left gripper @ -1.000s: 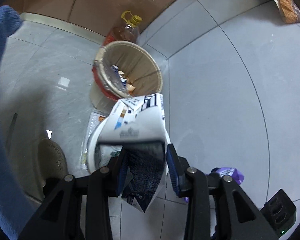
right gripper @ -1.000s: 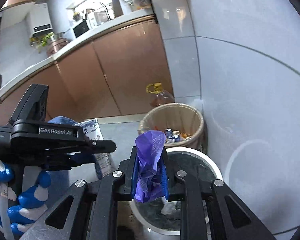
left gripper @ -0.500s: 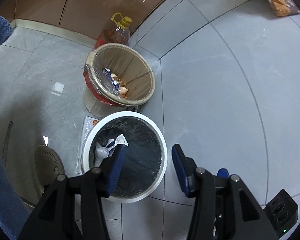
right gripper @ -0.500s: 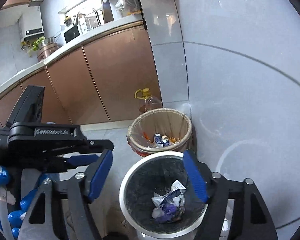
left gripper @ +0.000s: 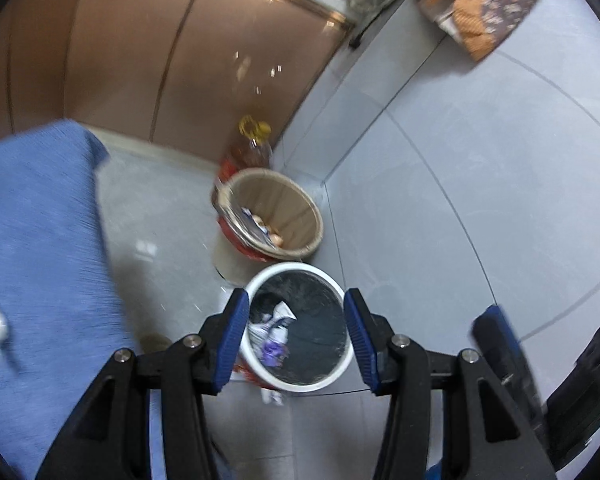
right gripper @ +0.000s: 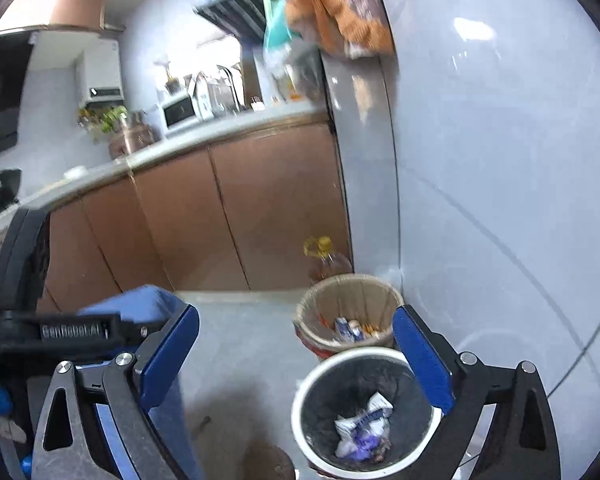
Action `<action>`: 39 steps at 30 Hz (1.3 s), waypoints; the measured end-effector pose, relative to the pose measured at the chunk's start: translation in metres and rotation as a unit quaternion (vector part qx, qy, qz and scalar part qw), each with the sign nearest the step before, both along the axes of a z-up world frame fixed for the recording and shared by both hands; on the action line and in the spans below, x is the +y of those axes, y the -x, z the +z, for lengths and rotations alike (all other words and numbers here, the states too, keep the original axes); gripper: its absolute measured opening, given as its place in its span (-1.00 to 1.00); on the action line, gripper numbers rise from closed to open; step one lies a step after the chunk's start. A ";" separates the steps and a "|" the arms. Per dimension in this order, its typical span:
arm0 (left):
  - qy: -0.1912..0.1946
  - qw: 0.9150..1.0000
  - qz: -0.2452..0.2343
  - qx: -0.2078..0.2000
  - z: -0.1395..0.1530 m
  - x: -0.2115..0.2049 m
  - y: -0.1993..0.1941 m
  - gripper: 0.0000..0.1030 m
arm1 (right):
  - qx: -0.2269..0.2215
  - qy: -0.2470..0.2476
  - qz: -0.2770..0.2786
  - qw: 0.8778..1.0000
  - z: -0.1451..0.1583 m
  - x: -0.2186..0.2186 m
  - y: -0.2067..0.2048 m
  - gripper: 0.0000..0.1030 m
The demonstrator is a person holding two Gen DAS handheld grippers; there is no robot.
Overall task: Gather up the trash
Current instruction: 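Move both open tools back over the table, then grasp the clear red-striped wrapper with the right tool while the left tool grasps the purple candy wrapper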
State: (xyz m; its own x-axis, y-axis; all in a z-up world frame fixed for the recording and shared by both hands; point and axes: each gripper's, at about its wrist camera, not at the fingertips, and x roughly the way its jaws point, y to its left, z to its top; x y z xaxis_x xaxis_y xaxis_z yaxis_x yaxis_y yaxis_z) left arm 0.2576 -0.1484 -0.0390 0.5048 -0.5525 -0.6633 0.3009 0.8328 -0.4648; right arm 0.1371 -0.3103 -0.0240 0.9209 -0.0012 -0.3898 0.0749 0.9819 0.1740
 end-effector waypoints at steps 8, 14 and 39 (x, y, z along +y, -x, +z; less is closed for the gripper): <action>-0.034 0.995 0.041 -0.089 0.051 0.076 0.076 0.04 | -0.074 0.004 0.035 0.997 0.057 0.042 0.044 1.00; -0.030 0.988 0.089 -0.120 0.080 0.140 0.121 0.08 | -0.104 0.001 0.069 0.992 0.086 0.069 0.069 1.00; -0.046 0.952 0.255 -0.165 0.100 0.366 0.278 0.08 | -0.104 -0.030 0.251 0.962 0.130 0.182 0.125 1.00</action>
